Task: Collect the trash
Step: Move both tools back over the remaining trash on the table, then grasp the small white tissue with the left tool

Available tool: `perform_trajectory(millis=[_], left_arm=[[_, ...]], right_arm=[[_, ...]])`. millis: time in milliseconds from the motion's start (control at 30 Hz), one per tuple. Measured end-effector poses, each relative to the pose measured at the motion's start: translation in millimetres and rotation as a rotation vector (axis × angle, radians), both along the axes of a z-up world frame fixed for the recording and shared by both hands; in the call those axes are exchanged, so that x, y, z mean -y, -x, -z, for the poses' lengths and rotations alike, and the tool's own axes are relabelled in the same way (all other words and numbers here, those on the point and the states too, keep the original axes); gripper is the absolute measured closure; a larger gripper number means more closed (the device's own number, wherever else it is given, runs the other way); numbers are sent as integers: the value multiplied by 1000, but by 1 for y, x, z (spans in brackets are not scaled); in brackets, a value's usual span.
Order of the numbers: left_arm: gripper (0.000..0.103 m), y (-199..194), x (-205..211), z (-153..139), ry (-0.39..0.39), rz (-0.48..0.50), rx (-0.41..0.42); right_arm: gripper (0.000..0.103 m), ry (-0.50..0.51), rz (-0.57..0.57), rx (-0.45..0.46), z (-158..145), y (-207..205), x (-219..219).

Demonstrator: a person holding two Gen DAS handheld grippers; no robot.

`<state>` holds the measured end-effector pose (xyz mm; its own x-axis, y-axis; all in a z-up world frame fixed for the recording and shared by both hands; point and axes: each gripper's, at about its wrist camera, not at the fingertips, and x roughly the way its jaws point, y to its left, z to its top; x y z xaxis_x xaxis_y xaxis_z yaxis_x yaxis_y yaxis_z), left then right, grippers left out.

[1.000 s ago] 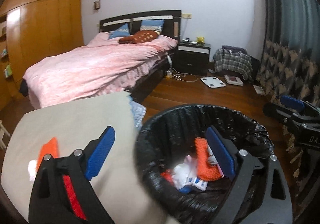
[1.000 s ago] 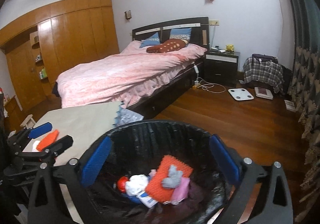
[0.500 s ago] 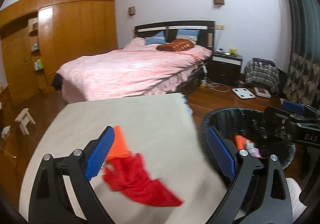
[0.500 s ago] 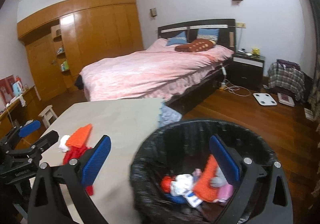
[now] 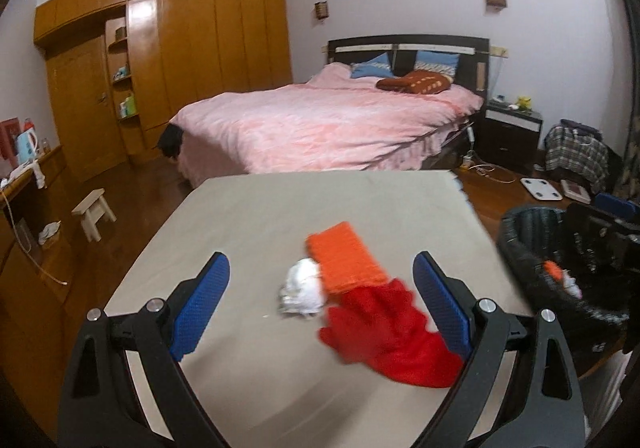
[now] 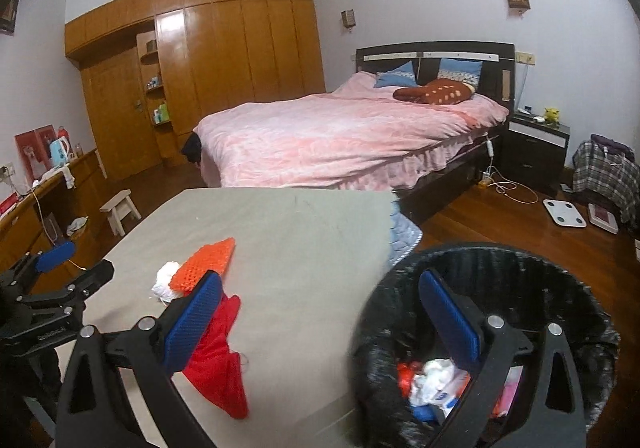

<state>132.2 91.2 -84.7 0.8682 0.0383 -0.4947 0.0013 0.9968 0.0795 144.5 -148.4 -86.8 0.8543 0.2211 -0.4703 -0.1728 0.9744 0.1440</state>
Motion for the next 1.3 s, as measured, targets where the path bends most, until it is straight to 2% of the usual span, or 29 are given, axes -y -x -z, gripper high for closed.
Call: perform_trajectory(millis=[233, 533, 733, 833, 933, 1000, 1033, 1100, 1133, 1300], left_arm=[[13, -23, -23, 28, 2, -43, -48], [13, -57, -38, 61, 22, -51, -114], [22, -75, -41, 73, 32, -42, -150], [27, -81, -40, 79, 43, -33, -174], [37, -87, -39, 86, 62, -13, -210], [52, -90, -39, 89, 76, 0, -226], [57, -92, -39, 90, 85, 8, -233], [74, -93, -38, 91, 100, 24, -238], [78, -93, -37, 92, 108, 33, -235], [82, -87, -39, 86, 121, 27, -199]], right_arm=[[6, 17, -34, -23, 17, -20, -22], [6, 33, -73, -47, 37, -44, -48], [6, 39, -86, -59, 44, -56, -54], [6, 39, -94, -60, 45, -60, -58], [6, 40, -101, -63, 46, -63, -62], [6, 36, -109, -65, 47, -64, -65], [6, 37, -113, -64, 47, -65, -67], [6, 40, -121, -60, 46, -66, -71], [6, 41, -126, -58, 45, -67, -73], [6, 40, -153, -43, 38, -72, -86]])
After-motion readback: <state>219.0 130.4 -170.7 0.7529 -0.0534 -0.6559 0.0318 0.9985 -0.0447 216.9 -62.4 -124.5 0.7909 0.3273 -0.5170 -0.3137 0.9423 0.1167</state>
